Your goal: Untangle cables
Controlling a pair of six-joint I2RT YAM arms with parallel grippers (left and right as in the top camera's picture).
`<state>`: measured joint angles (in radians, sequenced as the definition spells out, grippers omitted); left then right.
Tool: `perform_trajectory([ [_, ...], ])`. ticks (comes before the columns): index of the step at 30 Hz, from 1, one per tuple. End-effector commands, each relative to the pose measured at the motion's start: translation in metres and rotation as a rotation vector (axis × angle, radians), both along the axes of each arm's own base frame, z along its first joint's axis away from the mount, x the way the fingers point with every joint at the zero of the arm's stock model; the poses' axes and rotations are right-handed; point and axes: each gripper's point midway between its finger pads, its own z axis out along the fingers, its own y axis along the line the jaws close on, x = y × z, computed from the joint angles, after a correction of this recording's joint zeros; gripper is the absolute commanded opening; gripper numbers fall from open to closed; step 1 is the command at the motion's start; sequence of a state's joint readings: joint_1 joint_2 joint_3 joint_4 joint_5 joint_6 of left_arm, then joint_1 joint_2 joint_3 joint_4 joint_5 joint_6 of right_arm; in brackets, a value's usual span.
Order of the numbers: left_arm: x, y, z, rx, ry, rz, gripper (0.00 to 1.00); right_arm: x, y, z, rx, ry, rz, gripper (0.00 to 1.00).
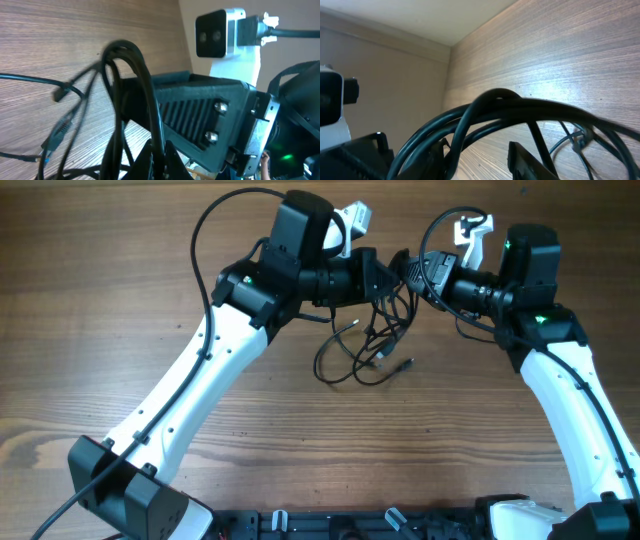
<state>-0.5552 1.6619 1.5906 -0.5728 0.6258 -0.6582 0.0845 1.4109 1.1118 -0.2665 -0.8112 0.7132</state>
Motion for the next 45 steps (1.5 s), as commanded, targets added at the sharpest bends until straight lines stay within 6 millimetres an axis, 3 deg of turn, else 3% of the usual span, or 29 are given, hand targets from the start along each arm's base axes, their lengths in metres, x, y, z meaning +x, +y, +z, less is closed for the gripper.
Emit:
perform_trajectory([
  [1, -0.024, -0.022, 0.006, -0.052, 0.036, -0.090, 0.04, 0.008, 0.003, 0.000, 0.011, -0.001, -0.009, 0.32],
  [6, -0.024, -0.022, 0.007, -0.055, 0.035, -0.093, 0.04, 0.012, 0.001, 0.001, -0.002, -0.017, -0.024, 0.14],
  [14, -0.037, -0.034, 0.029, -0.161, 0.036, -0.190, 0.04, 0.019, -0.002, -0.014, -0.017, 0.017, -0.046, 0.15],
  [16, -0.036, -0.034, 0.030, -0.166, 0.029, -0.191, 0.04, 0.020, -0.001, -0.016, -0.019, 0.021, -0.042, 0.04],
  [18, -0.026, -0.026, 0.027, -0.147, 0.008, -0.160, 0.04, 0.020, -0.005, -0.015, -0.043, -0.019, -0.032, 0.04],
  [20, 0.000, -0.002, 0.008, -0.051, 0.000, -0.037, 0.04, 0.020, -0.023, -0.014, -0.080, -0.042, -0.054, 0.04],
  [23, 0.043, 0.068, -0.034, 0.208, -0.013, 0.220, 0.04, 0.014, -0.075, -0.017, -0.136, -0.021, -0.147, 0.04],
  [27, 0.067, 0.143, -0.063, 0.448, 0.004, 0.452, 0.04, 0.002, -0.142, -0.017, -0.200, -0.010, -0.280, 0.04],
  [29, 0.069, 0.163, -0.068, 0.492, 0.024, 0.500, 0.04, -0.003, -0.171, -0.018, -0.205, 0.010, -0.353, 0.04],
  [33, 0.070, 0.184, -0.073, 0.539, 0.029, 0.505, 0.04, -0.010, -0.204, -0.013, -0.166, -0.003, -0.407, 0.04],
  [37, 0.073, 0.215, -0.078, 0.649, 0.020, 0.577, 0.04, -0.015, -0.223, -0.008, -0.136, -0.011, -0.446, 0.04],
  [39, 0.072, 0.231, -0.081, 0.693, 0.034, 0.615, 0.04, -0.018, -0.222, -0.002, -0.093, -0.028, -0.422, 0.04],
  [43, 0.076, 0.235, -0.080, 0.686, 0.029, 0.630, 0.04, -0.021, -0.184, 0.008, -0.014, -0.051, -0.280, 0.04],
  [45, 0.076, 0.231, -0.079, 0.670, 0.025, 0.618, 0.04, -0.021, -0.153, 0.010, 0.000, -0.055, -0.190, 0.04],
])
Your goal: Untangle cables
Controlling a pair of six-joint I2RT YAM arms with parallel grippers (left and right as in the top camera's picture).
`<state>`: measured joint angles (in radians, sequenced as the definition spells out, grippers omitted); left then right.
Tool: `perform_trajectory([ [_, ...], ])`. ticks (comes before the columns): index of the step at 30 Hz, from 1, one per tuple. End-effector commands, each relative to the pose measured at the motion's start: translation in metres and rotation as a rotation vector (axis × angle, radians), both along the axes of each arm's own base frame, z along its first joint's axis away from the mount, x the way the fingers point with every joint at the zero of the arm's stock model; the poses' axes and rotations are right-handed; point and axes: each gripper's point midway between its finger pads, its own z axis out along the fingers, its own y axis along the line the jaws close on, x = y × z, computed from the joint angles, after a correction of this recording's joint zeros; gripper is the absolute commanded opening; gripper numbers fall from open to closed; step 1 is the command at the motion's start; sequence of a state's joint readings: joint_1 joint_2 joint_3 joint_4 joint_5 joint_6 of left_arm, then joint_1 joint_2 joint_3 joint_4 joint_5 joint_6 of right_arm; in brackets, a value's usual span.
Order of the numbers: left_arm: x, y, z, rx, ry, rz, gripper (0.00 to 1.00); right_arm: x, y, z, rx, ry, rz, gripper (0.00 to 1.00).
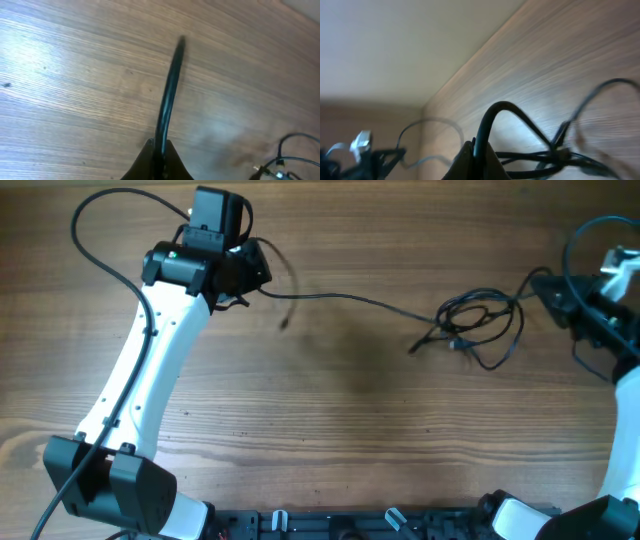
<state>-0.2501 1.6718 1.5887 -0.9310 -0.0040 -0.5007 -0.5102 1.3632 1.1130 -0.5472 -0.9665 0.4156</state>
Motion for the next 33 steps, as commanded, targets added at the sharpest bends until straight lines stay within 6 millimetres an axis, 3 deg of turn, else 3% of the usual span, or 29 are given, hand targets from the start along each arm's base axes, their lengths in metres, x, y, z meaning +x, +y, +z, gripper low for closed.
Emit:
perform_trajectory([
  [1, 0.004, 0.004, 0.005, 0.018, -0.026, -0.008, 0.04, -0.005, 0.064, 0.020, 0.039, -0.068, 0.220, 0.05],
  [3, 0.001, -0.009, 0.006, -0.023, -0.022, -0.088, 0.11, -0.006, 0.100, 0.018, 0.021, -0.064, 0.307, 0.04],
  [5, -0.007, -0.039, 0.011, -0.110, -0.033, -0.289, 0.22, -0.002, 0.123, 0.013, -0.017, -0.046, 0.324, 0.04],
  [7, -0.021, -0.072, 0.023, -0.225, -0.070, -0.538, 0.32, 0.002, 0.132, 0.014, -0.031, -0.050, 0.323, 0.04],
  [10, -0.048, -0.109, 0.047, -0.412, -0.136, -0.812, 0.60, 0.007, 0.134, 0.023, -0.006, -0.072, 0.309, 0.04],
  [19, -0.053, -0.115, 0.049, -0.436, -0.138, -0.845, 0.77, 0.007, 0.148, 0.081, 0.122, -0.194, 0.389, 0.05],
  [22, -0.053, -0.115, 0.049, -0.434, -0.139, -0.845, 0.86, 0.008, 0.145, 0.089, 0.091, -0.205, 0.350, 0.05],
  [24, -0.052, -0.115, 0.049, -0.432, -0.142, -0.844, 0.88, 0.010, 0.139, 0.082, 0.033, -0.181, 0.280, 0.05],
  [26, -0.049, -0.112, 0.046, -0.406, -0.139, -0.830, 0.86, 0.011, 0.131, 0.065, -0.033, -0.120, 0.209, 0.05],
  [27, -0.048, -0.111, 0.042, -0.383, -0.133, -0.818, 0.79, 0.010, 0.131, 0.060, -0.050, -0.105, 0.204, 0.05],
  [28, -0.046, -0.109, 0.039, -0.361, -0.128, -0.808, 0.64, 0.009, 0.130, 0.056, -0.063, -0.091, 0.205, 0.05],
  [29, -0.045, -0.108, 0.037, -0.340, -0.125, -0.800, 0.29, 0.008, 0.129, 0.052, -0.079, -0.085, 0.206, 0.05],
  [30, -0.043, -0.105, 0.034, -0.316, -0.124, -0.788, 0.06, 0.008, 0.127, 0.048, -0.097, -0.076, 0.198, 0.04],
  [33, -0.034, -0.095, 0.030, -0.270, -0.115, -0.724, 0.04, 0.007, 0.116, 0.034, -0.162, -0.031, 0.154, 0.05],
])
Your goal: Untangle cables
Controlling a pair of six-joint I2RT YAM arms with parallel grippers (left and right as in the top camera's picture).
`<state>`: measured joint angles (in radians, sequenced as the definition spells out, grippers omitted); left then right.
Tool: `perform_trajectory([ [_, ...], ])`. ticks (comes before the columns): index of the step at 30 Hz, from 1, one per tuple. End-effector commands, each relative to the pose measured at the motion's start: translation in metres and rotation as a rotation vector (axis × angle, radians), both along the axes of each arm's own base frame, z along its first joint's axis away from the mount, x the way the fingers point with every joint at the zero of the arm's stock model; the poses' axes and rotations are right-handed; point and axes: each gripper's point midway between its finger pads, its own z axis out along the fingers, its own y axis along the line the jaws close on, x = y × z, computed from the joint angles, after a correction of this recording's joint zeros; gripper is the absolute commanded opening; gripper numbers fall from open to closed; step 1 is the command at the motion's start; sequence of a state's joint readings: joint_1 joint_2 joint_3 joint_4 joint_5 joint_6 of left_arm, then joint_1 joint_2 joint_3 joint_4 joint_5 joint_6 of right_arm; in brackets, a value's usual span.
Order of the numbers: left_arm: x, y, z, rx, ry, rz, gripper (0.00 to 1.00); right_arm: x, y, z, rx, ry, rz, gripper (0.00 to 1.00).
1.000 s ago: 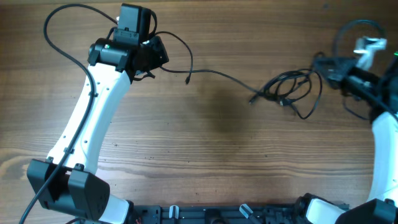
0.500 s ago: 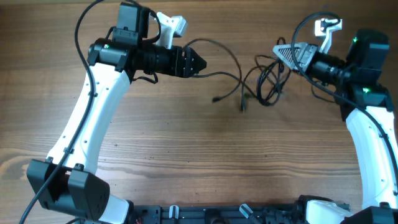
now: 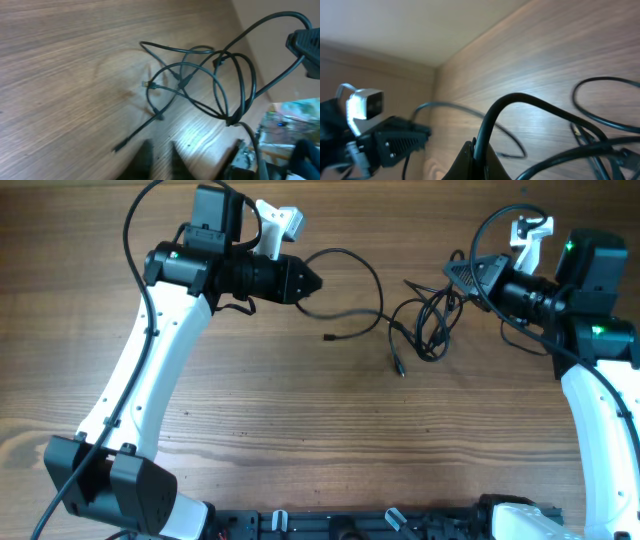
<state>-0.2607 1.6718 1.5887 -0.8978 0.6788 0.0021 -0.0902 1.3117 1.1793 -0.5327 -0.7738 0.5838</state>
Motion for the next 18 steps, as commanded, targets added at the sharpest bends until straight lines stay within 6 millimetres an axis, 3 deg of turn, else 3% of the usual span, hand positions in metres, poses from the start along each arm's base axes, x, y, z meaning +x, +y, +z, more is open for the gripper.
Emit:
perform_trajectory([
  [1, 0.013, 0.014, -0.006, 0.074, -0.020, 0.082, 0.04, 0.003, -0.019, -0.002, -0.145, -0.028, -0.078, 0.05],
  [4, 0.036, 0.043, 0.013, 0.079, -0.065, 0.228, 0.04, 0.000, -0.039, -0.024, -0.240, 0.057, -0.169, 0.05],
  [8, 0.062, 0.107, 0.088, -0.011, -0.179, 0.456, 0.04, -0.002, -0.061, -0.044, -0.311, 0.128, -0.232, 0.04],
  [9, 0.066, 0.144, 0.120, -0.053, -0.219, 0.575, 0.04, -0.001, -0.068, -0.048, -0.309, 0.147, -0.248, 0.04],
  [11, 0.066, 0.183, 0.144, -0.079, -0.256, 0.689, 0.04, 0.001, -0.077, -0.053, -0.307, 0.166, -0.269, 0.04],
  [13, 0.062, 0.215, 0.156, -0.087, -0.278, 0.772, 0.04, 0.002, -0.086, -0.057, -0.307, 0.181, -0.288, 0.04],
  [14, 0.058, 0.242, 0.160, -0.081, -0.290, 0.837, 0.04, 0.003, -0.094, -0.060, -0.313, 0.188, -0.300, 0.04],
  [18, 0.044, 0.310, 0.155, -0.055, -0.270, 1.002, 0.04, 0.003, -0.115, -0.068, -0.314, 0.214, -0.344, 0.04],
])
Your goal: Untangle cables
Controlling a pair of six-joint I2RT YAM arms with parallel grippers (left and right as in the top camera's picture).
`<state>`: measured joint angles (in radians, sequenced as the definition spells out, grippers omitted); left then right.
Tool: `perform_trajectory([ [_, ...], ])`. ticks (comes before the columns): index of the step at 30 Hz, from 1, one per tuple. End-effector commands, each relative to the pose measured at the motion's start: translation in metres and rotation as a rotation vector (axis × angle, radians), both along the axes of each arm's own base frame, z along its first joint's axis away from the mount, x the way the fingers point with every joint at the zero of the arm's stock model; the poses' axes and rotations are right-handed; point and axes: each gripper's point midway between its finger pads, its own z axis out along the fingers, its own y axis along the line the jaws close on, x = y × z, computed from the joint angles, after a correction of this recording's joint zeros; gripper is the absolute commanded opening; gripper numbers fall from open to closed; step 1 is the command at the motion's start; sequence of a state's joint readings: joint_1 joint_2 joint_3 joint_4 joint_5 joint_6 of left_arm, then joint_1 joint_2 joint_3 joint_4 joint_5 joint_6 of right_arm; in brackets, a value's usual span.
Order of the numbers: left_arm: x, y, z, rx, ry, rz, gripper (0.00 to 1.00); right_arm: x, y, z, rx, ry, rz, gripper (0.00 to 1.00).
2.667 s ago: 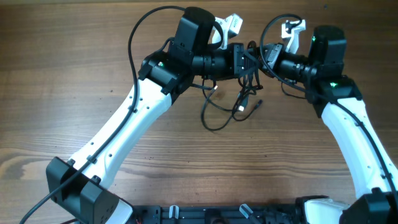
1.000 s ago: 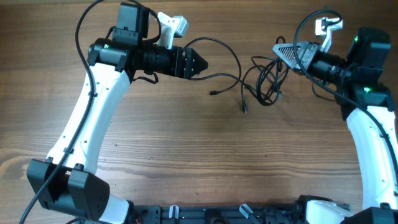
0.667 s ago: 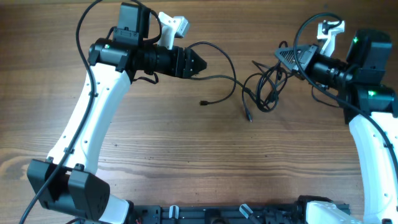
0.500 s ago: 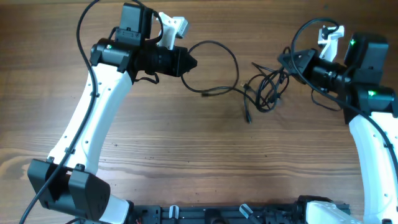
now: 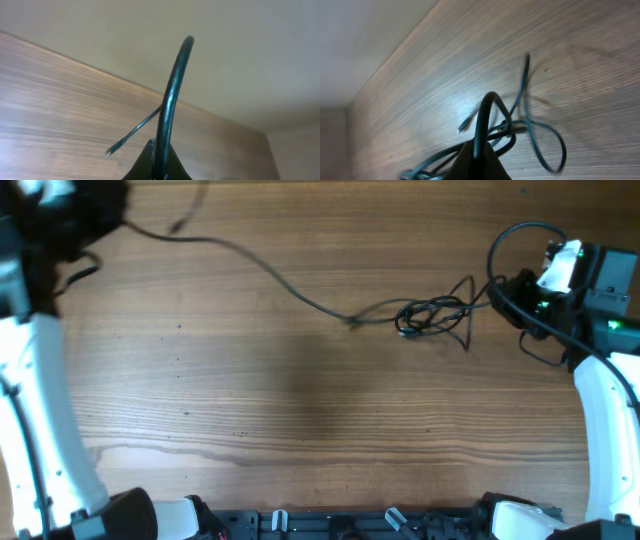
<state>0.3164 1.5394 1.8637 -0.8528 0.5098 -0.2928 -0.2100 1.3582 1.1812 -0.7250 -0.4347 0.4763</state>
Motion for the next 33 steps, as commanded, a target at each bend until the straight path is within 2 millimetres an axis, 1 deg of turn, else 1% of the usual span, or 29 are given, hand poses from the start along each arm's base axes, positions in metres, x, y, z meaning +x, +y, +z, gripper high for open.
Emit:
perform_trajectory([
  [1, -0.015, 0.062, -0.004, -0.033, 0.031, 0.167, 0.04, 0.005, -0.029, -0.003, -0.043, 0.004, -0.056, 0.04],
  [2, -0.020, 0.072, -0.009, -0.042, 0.051, 0.195, 0.04, 0.005, -0.034, -0.005, -0.035, 0.010, -0.066, 0.04],
  [3, -0.024, 0.075, -0.012, -0.046, 0.069, 0.204, 0.04, 0.005, -0.033, -0.005, -0.031, 0.006, -0.054, 0.04],
  [4, -0.025, 0.074, -0.015, -0.041, 0.079, 0.198, 0.04, 0.006, -0.030, -0.003, -0.023, -0.007, -0.028, 0.04],
  [5, -0.026, 0.066, -0.021, -0.018, 0.099, 0.164, 0.04, 0.007, -0.023, 0.000, -0.013, -0.025, 0.011, 0.04],
  [8, -0.022, 0.048, -0.025, -0.010, 0.114, 0.111, 0.04, 0.008, -0.006, 0.005, -0.001, -0.067, 0.107, 0.04],
  [10, -0.016, 0.021, -0.028, 0.001, 0.122, 0.037, 0.04, 0.007, 0.012, 0.010, 0.013, -0.103, 0.207, 0.04],
  [12, -0.012, -0.006, -0.029, 0.005, 0.125, -0.030, 0.04, 0.004, 0.036, 0.015, 0.042, -0.131, 0.305, 0.04],
  [14, -0.009, -0.033, -0.027, 0.033, 0.110, -0.108, 0.04, 0.001, 0.066, 0.019, 0.060, -0.150, 0.397, 0.04],
  [15, -0.008, -0.046, -0.026, 0.037, 0.105, -0.141, 0.04, 0.000, 0.086, 0.020, 0.060, -0.162, 0.453, 0.04],
  [16, -0.007, -0.059, -0.025, 0.040, 0.095, -0.174, 0.04, -0.001, 0.098, 0.021, 0.060, -0.172, 0.487, 0.04],
  [18, -0.006, -0.078, -0.021, 0.047, 0.076, -0.220, 0.04, -0.005, 0.127, 0.025, 0.061, -0.195, 0.561, 0.04],
  [19, -0.005, -0.085, -0.020, 0.049, 0.069, -0.236, 0.04, -0.005, 0.136, 0.024, 0.058, -0.191, 0.568, 0.05],
  [20, -0.005, -0.091, -0.019, 0.050, 0.066, -0.250, 0.04, -0.006, 0.143, 0.023, 0.047, -0.180, 0.560, 0.25],
  [21, -0.006, -0.099, -0.019, 0.051, 0.062, -0.269, 0.04, -0.004, 0.151, 0.021, 0.009, -0.182, 0.558, 0.67],
  [22, -0.006, -0.101, -0.019, 0.050, 0.062, -0.274, 0.04, -0.003, 0.151, 0.020, -0.001, -0.179, 0.546, 0.78],
  [23, -0.007, -0.104, -0.019, 0.046, 0.063, -0.282, 0.04, -0.002, 0.150, 0.020, -0.005, -0.181, 0.539, 0.91],
  [24, -0.008, -0.110, -0.018, 0.035, 0.060, -0.305, 0.04, 0.000, 0.150, 0.021, 0.003, -0.182, 0.527, 0.98],
  [25, -0.011, -0.118, -0.016, 0.017, 0.054, -0.340, 0.04, 0.001, 0.150, 0.024, 0.015, -0.183, 0.517, 1.00],
  [26, -0.015, -0.131, -0.013, -0.009, 0.050, -0.390, 0.04, 0.002, 0.154, 0.031, 0.041, -0.214, 0.537, 1.00],
  [27, -0.017, -0.137, -0.013, -0.019, 0.051, -0.407, 0.04, 0.001, 0.160, 0.040, 0.059, -0.254, 0.579, 0.99],
  [29, -0.021, -0.155, -0.014, -0.072, 0.084, -0.422, 0.04, -0.009, 0.184, 0.070, 0.121, -0.418, 0.756, 0.99],
  [30, -0.024, -0.166, -0.015, -0.096, 0.102, -0.434, 0.04, -0.018, 0.197, 0.088, 0.146, -0.520, 0.862, 0.98],
  [31, -0.027, -0.178, -0.016, -0.115, 0.117, -0.449, 0.04, -0.024, 0.205, 0.100, 0.160, -0.583, 0.918, 0.95],
  [33, -0.029, -0.194, -0.018, -0.145, 0.143, -0.459, 0.04, -0.031, 0.218, 0.111, 0.170, -0.641, 0.969, 0.88],
])
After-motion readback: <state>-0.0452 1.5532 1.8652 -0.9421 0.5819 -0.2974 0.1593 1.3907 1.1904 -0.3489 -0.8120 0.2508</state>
